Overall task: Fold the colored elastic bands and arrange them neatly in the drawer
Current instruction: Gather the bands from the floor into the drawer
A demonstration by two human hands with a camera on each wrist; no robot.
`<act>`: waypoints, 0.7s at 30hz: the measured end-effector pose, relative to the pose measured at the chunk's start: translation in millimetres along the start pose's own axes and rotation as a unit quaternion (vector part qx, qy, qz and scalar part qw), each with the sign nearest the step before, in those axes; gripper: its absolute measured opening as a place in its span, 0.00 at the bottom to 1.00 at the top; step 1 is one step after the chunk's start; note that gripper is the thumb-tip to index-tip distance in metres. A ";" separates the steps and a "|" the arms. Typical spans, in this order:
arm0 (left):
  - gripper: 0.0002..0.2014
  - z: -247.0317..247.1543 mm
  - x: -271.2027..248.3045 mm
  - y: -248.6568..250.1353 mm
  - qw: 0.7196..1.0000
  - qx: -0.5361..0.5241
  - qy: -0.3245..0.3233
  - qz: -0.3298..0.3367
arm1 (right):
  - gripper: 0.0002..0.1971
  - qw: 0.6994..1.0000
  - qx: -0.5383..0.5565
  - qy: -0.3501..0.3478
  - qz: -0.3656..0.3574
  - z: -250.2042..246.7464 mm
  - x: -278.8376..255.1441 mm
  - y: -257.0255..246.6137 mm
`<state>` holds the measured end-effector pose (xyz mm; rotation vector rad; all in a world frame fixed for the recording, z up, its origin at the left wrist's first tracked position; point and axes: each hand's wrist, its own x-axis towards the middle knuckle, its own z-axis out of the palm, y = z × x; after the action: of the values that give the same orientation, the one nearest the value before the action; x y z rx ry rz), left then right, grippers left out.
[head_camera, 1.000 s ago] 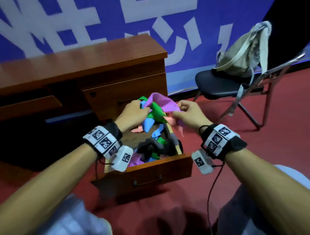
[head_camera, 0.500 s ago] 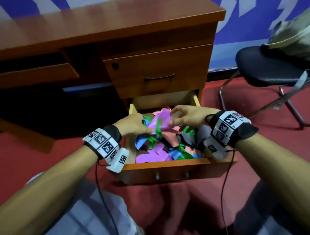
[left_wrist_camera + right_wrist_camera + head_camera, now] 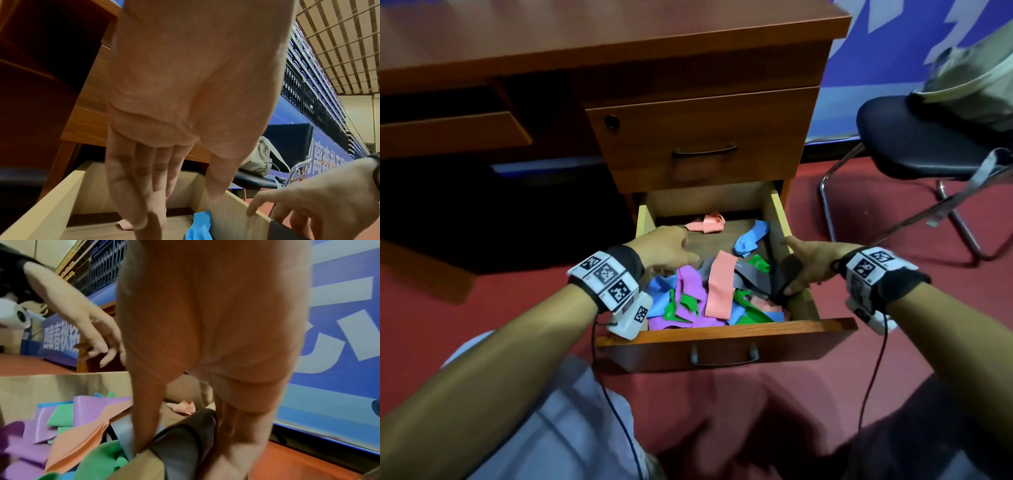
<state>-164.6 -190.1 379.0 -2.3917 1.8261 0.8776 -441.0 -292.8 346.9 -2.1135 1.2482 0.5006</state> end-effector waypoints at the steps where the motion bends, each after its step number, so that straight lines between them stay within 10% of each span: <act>1: 0.20 -0.4 0.9 2.9 1.000 -0.002 0.002 0.002 | 0.46 0.999 -0.029 0.022 -0.004 1.6 1.4 -0.5; 8: 0.17 -4.3 1.6 17.7 0.998 0.051 0.037 0.031 | 0.10 0.989 -0.129 0.069 -0.009 -22.1 -7.6 -17.3; 13: 0.25 -6.1 4.9 17.8 0.998 0.026 0.036 0.037 | 0.15 0.967 -0.014 0.210 -0.143 -46.3 -23.7 -43.7; 17: 0.47 -13.9 -0.5 22.0 0.983 -0.072 0.049 0.161 | 0.15 0.924 0.230 0.177 -0.249 -51.8 -36.4 -71.2; 21: 0.12 -16.7 -1.5 27.7 0.960 -0.171 0.072 0.208 | 0.16 0.883 0.351 0.133 -0.283 -49.6 -39.7 -84.1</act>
<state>-182.4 -203.1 402.6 -2.3384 2.4784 1.1636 -385.9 -271.1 434.1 -1.7928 0.7090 -0.4593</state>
